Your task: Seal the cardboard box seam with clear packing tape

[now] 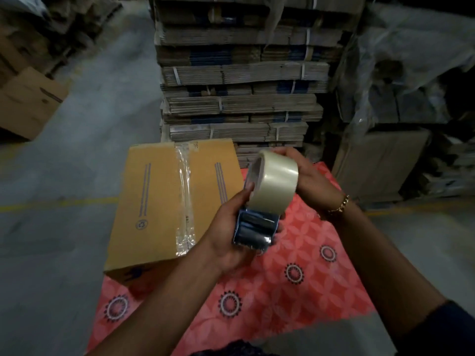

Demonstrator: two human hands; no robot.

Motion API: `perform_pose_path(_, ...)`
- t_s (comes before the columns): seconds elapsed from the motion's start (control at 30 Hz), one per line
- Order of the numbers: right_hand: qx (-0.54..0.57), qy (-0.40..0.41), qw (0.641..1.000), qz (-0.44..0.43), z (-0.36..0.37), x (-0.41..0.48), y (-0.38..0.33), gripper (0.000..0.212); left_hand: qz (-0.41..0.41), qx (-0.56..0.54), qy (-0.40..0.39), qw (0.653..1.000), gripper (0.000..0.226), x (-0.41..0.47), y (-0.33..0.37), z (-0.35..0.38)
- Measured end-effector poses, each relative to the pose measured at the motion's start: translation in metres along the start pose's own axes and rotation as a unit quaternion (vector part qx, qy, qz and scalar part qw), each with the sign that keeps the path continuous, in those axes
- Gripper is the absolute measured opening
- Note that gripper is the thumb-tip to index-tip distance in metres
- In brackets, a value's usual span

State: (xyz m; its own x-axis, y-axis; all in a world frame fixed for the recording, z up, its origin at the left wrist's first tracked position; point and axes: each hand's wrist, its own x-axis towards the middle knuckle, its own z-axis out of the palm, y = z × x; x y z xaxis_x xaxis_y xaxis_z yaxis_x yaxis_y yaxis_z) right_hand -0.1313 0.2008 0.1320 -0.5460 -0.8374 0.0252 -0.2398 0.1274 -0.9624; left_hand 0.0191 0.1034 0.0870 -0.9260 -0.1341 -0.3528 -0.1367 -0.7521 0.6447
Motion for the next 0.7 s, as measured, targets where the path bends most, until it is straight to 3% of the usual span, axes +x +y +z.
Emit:
perform_pose_path(0.07, -0.016, 0.061, 0.997, -0.051, -0.014, -0.007, -0.004, 0.034, 0.06, -0.011, 0.031, 0.998, 0.053, 0.004, 0.011, 0.019)
perform_pose_path(0.2, -0.051, 0.149, 0.981, -0.112, -0.029, -0.046, -0.003, 0.03, 0.156, -0.074, 0.076, 0.982, 0.053, 0.011, 0.024, 0.042)
perform_pose_path(0.4, -0.214, 0.13, 0.931, -0.265, -0.024, -0.084, 0.001, 0.028, 0.234, -0.09, 0.138, 0.958, 0.056, 0.02, 0.016, 0.07)
perform_pose_path(0.7, -0.336, 0.089, 0.872, -0.345, -0.041, -0.066, -0.005, 0.036, 0.244, -0.07, 0.146, 0.956, 0.048, 0.024, -0.001, 0.098)
